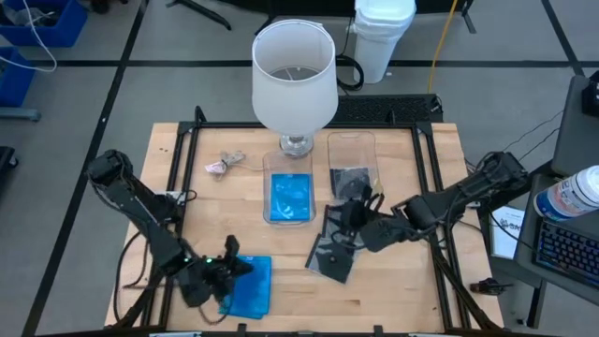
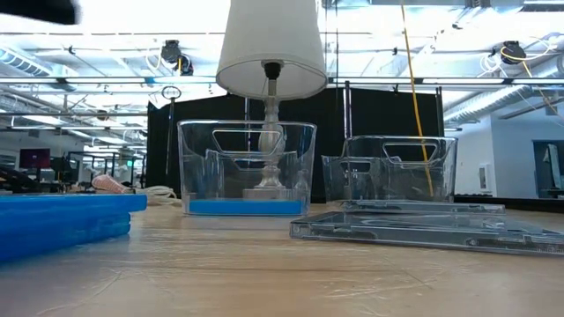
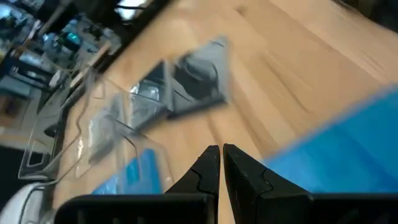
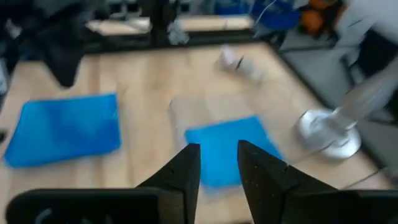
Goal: Pick & place jewel cases by type
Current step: Put the black cd case into the right transparent bin
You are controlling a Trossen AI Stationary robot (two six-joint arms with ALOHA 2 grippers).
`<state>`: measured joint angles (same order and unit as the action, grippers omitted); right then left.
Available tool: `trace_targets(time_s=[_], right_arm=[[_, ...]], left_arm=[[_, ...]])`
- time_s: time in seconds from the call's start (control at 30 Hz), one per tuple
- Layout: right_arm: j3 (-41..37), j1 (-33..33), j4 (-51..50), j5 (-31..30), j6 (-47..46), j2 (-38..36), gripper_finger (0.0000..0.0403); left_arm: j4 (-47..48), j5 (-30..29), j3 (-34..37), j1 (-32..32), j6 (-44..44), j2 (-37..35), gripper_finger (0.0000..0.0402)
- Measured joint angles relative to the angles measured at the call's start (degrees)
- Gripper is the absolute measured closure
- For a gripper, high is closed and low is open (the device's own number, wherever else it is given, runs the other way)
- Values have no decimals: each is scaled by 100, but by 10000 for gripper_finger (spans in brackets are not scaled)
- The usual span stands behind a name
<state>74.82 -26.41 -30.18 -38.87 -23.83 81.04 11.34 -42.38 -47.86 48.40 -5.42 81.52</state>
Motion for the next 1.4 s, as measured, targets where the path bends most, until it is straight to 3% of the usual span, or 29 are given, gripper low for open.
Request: trace_targets(time_s=[0.2,0.3,0.43,0.67,0.8,1.07,1.4], right_arm=[[-1005,-337,453,407,-635,-12,356],[-1519,-652,1044,237,-764,-12,393],[-1857,-1167,1274,-224,-1467,-12,397],[-2103,-2040,1174,-797,-2354,-12,402],[-2160,-2388,1240,-944,-2639,0,402],[-2525,-2851,1207,-1001,-3477,6,402],[-3093,-2923,951,-873,-4750,10,403]], left_arm=[[-1053,1273,-2,-1089,-319,10,396],[-1776,1917,-9,-1448,-662,268,395],[-2259,2614,-463,-1734,-870,1078,397],[-1164,2640,-2178,-1901,-929,2877,396],[-540,2568,-2903,-2104,-734,3422,395],[-258,2339,-3090,-2474,-609,3602,389],[185,2279,-3023,-3023,-603,3602,386]])
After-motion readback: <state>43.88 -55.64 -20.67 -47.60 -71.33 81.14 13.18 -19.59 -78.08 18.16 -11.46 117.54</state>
